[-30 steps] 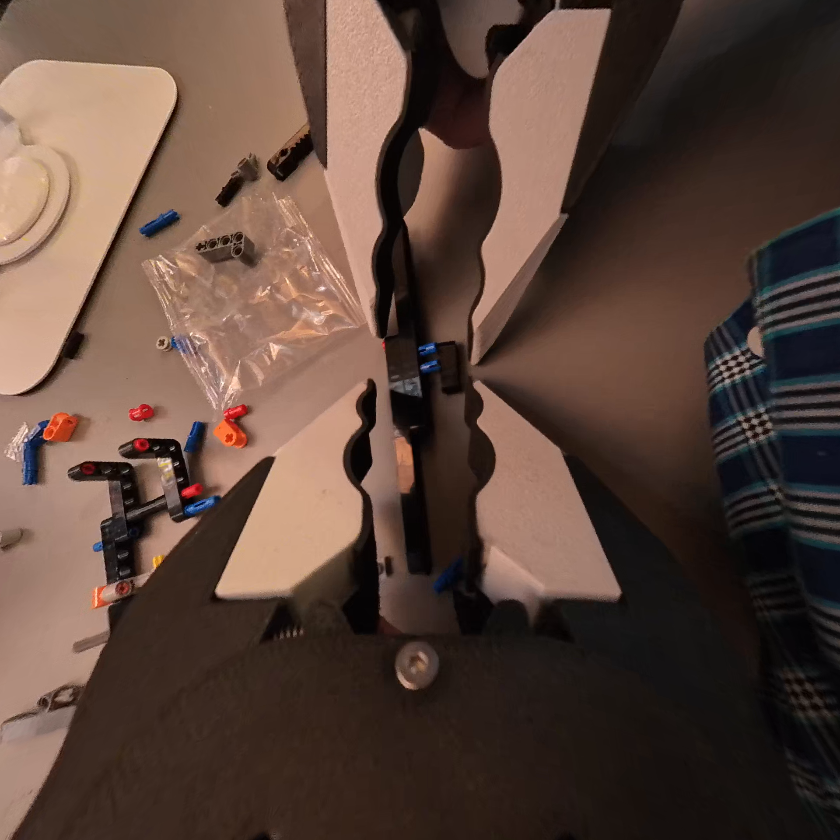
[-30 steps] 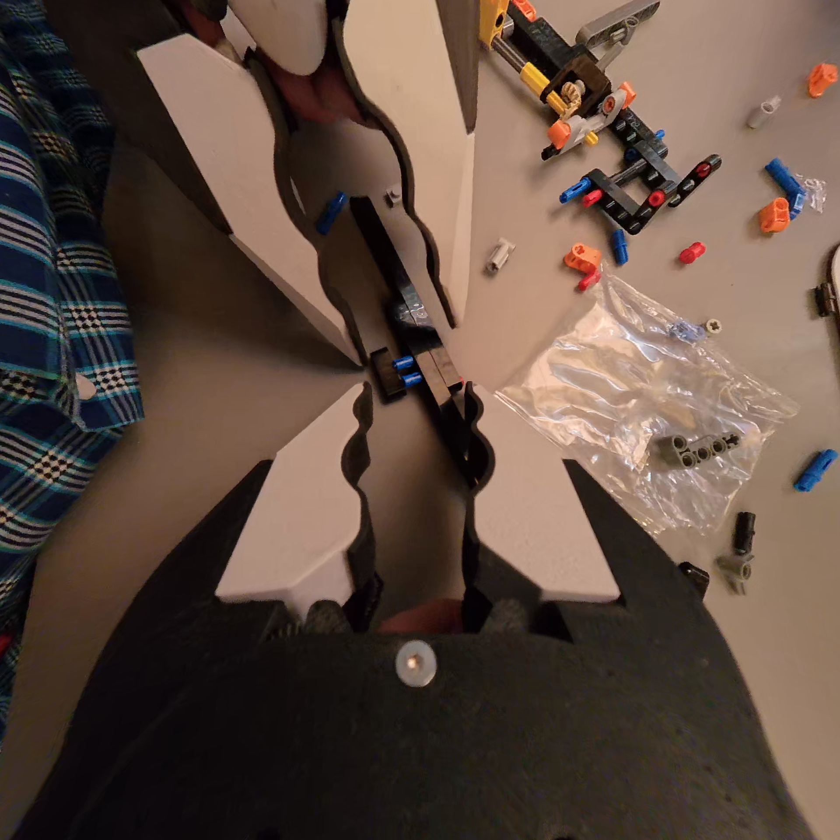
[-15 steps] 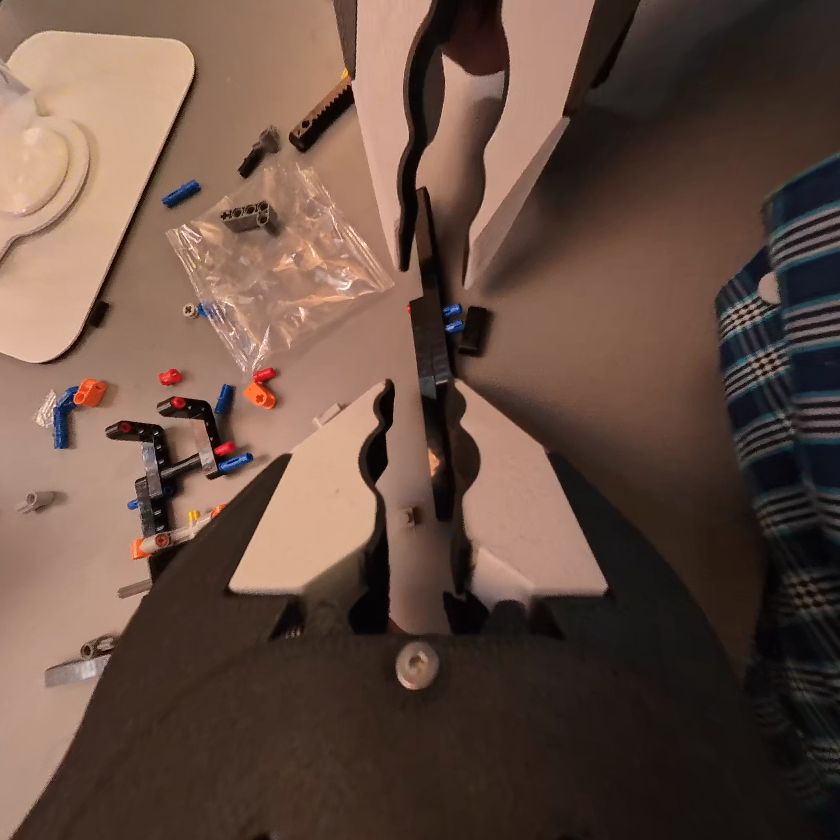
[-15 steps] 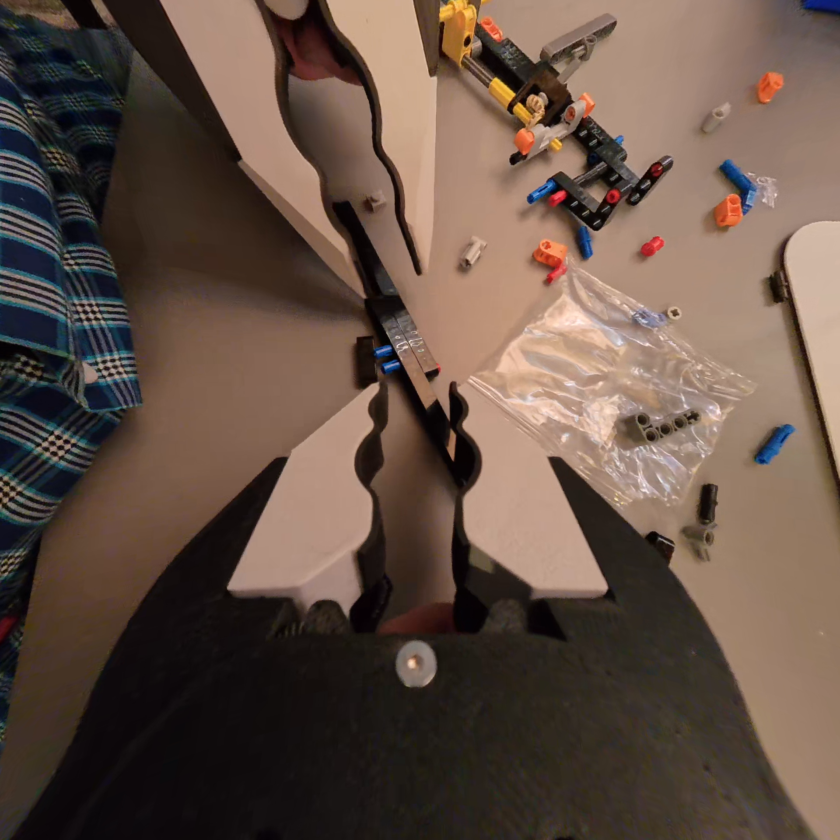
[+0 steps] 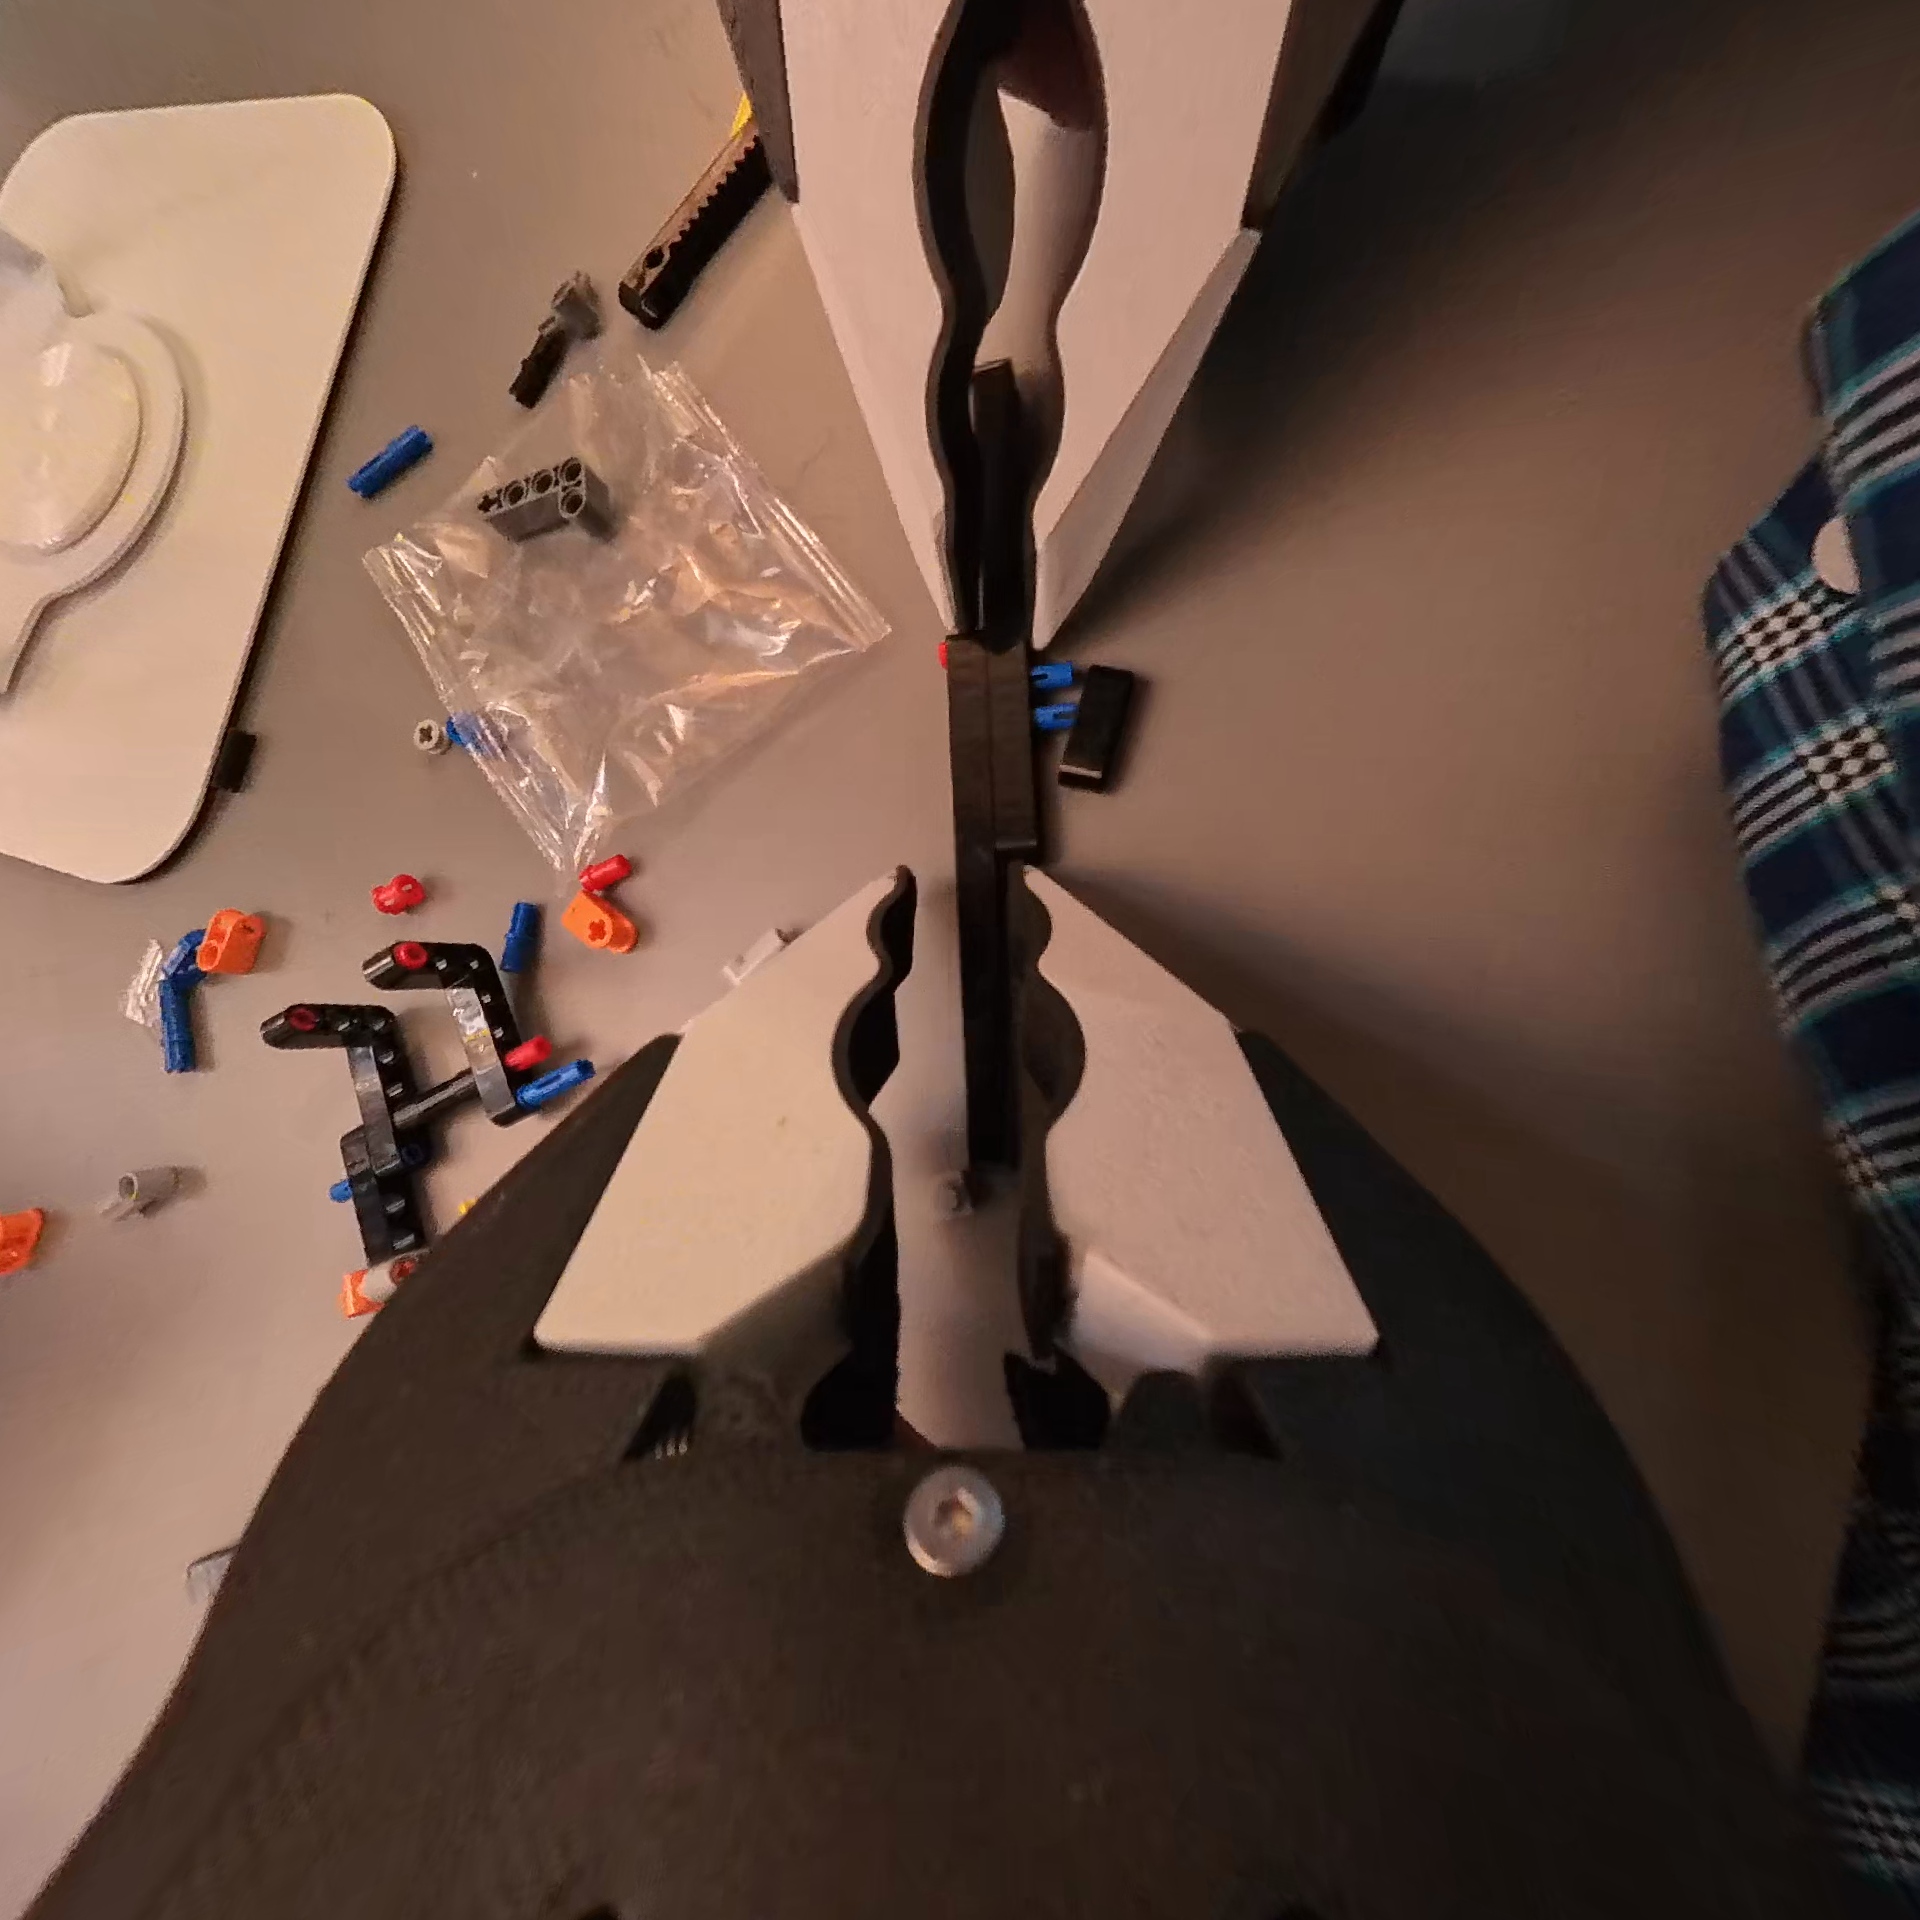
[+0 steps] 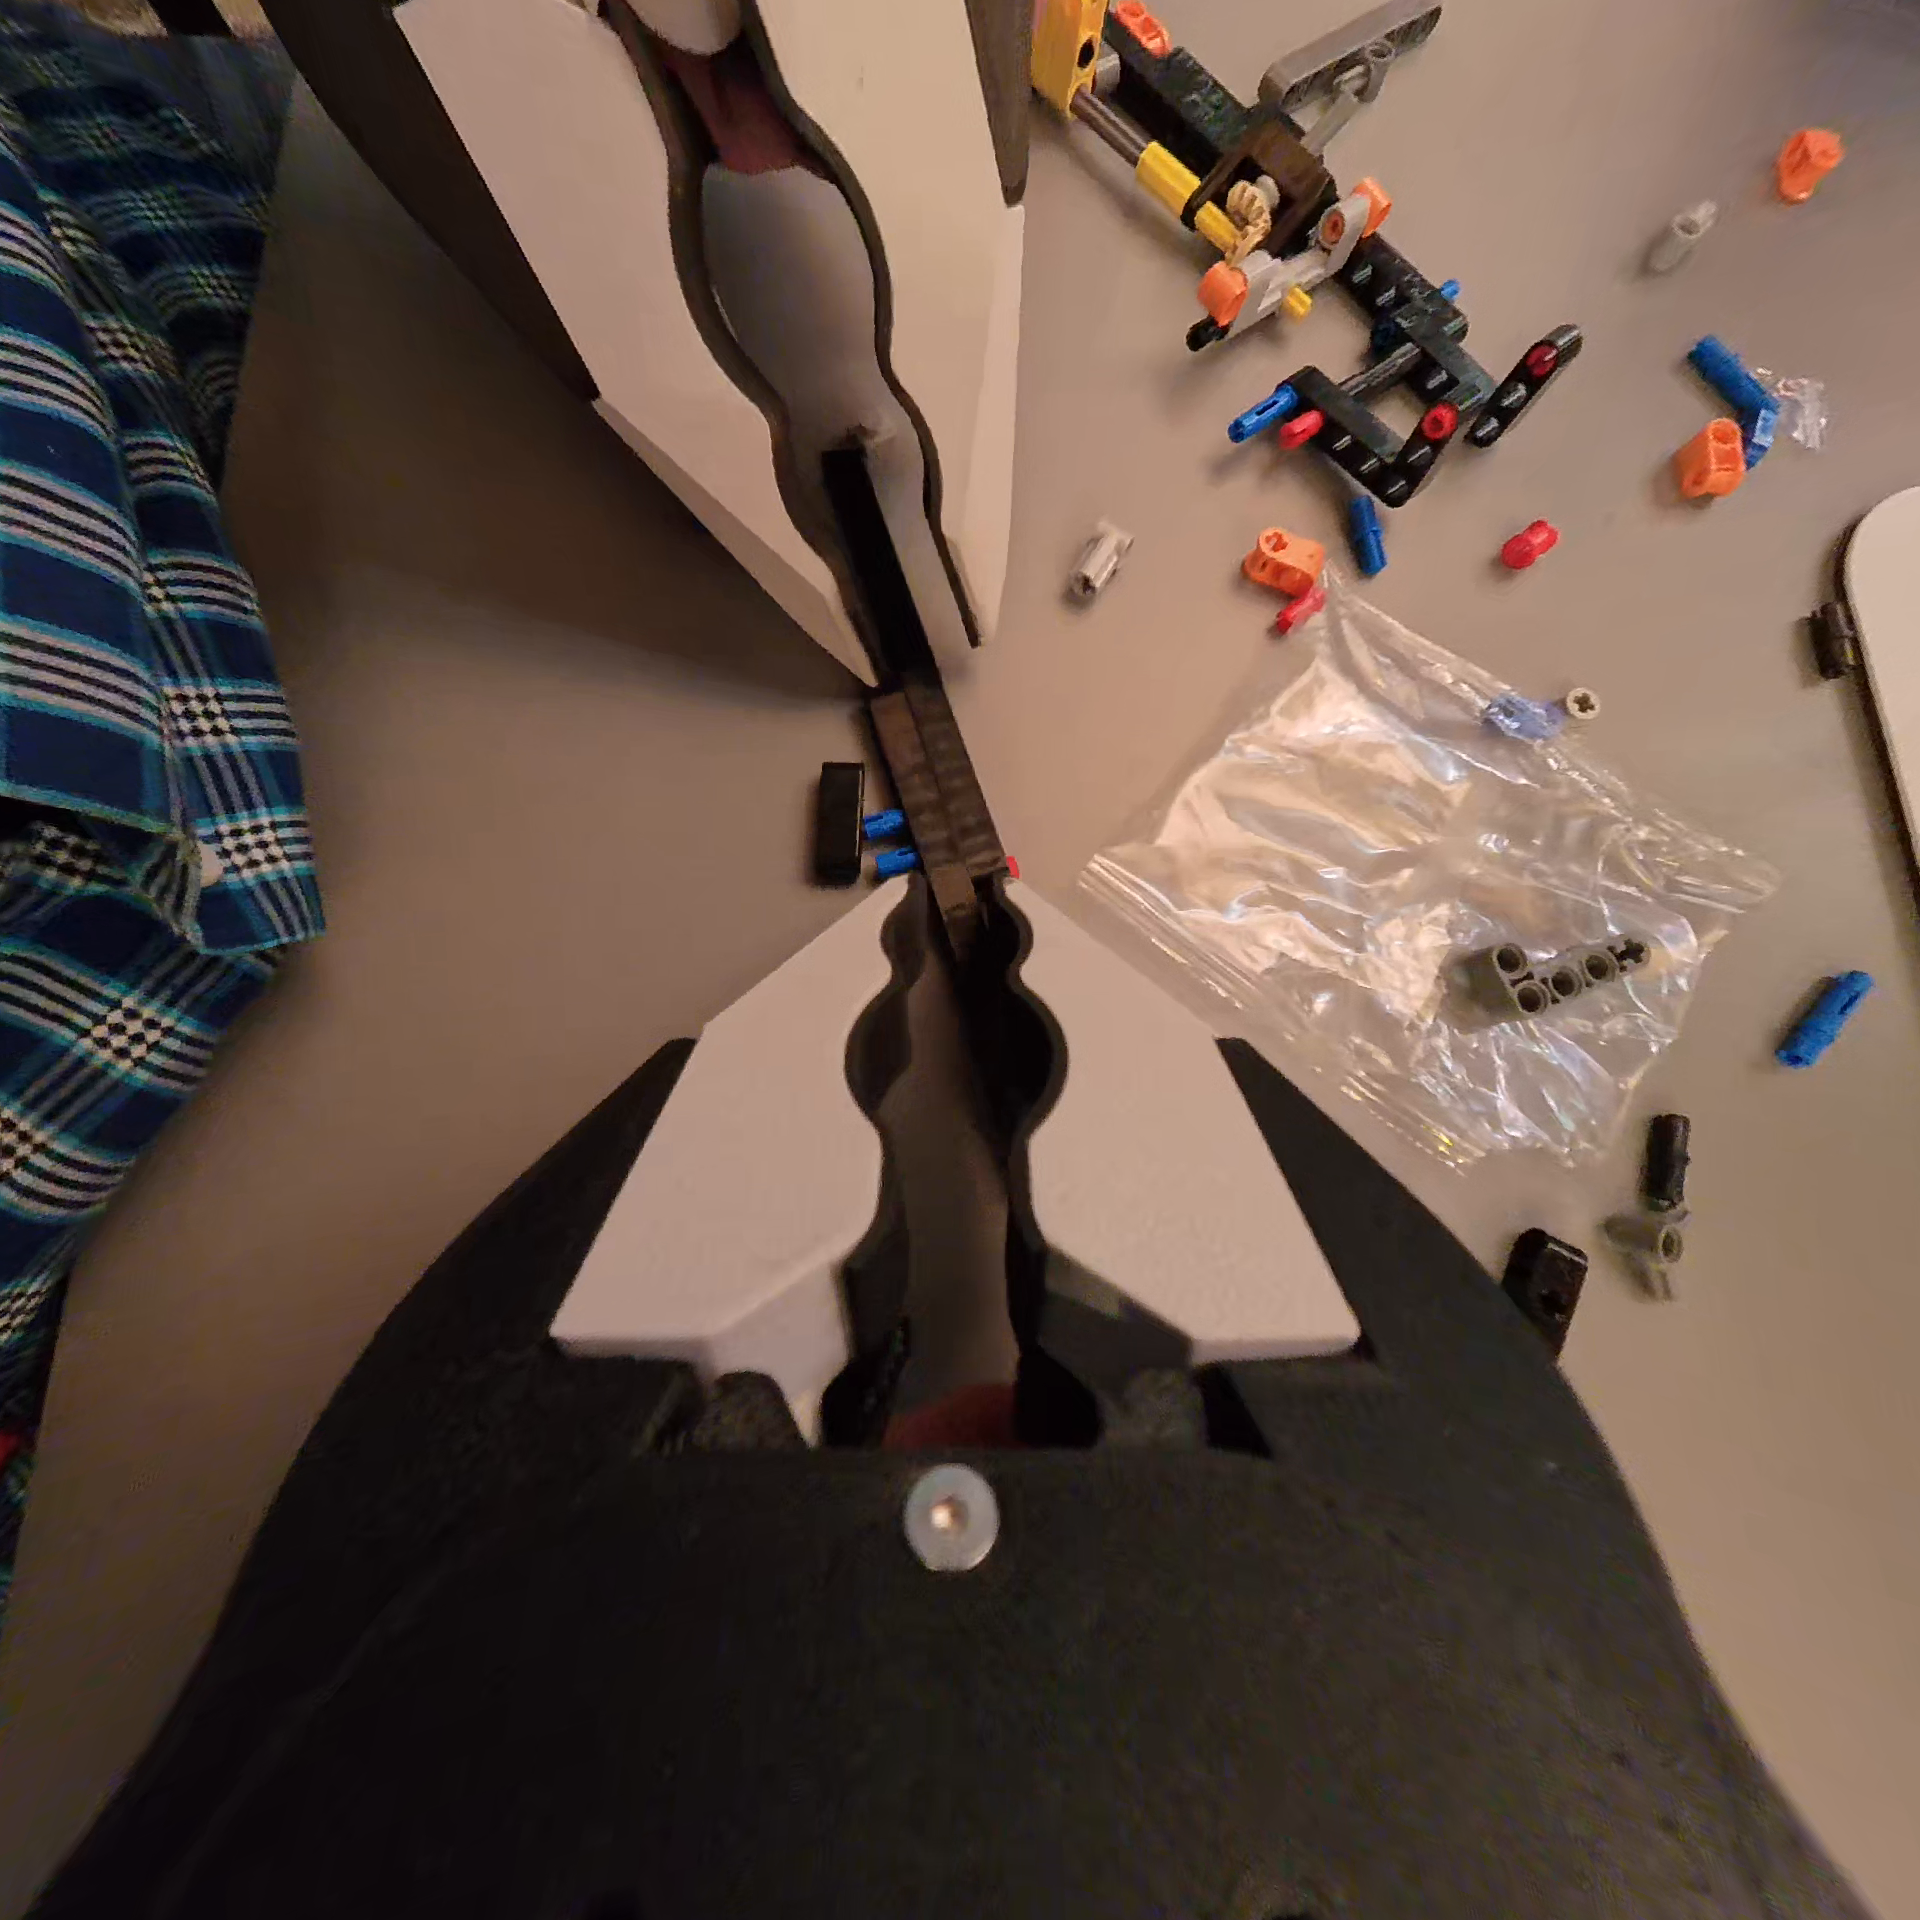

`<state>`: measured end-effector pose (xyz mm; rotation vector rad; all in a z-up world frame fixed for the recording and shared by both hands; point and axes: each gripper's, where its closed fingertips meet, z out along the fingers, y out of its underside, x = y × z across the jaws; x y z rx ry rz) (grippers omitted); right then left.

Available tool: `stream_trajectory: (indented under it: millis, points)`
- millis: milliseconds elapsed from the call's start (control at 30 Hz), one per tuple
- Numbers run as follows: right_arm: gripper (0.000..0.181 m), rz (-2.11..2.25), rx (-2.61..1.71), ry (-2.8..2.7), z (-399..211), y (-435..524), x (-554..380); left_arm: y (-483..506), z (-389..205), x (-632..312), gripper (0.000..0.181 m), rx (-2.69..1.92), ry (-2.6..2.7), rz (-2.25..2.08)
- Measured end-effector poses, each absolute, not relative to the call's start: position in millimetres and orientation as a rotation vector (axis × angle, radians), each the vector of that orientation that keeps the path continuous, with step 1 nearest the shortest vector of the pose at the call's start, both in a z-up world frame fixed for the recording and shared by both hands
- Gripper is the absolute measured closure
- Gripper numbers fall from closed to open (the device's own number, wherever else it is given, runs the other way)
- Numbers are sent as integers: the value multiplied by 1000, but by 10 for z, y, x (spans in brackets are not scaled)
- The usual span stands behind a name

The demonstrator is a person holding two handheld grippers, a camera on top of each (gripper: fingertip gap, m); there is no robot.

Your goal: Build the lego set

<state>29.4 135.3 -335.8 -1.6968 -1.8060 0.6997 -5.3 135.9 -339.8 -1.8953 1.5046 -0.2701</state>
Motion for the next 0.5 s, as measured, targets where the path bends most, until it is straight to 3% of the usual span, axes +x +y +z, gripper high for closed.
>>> stream_trajectory:
  millis: [300, 500]
  points:
    - [168, 733, -1710, -1764, -3317, 1335, 287, 1300, -3337, -14, 150, -1892, 1496, -378]
    - [152, 764, -1684, -1827, -3326, 1250, 276, 1277, -3240, 72, 144, -1849, 1509, -415]
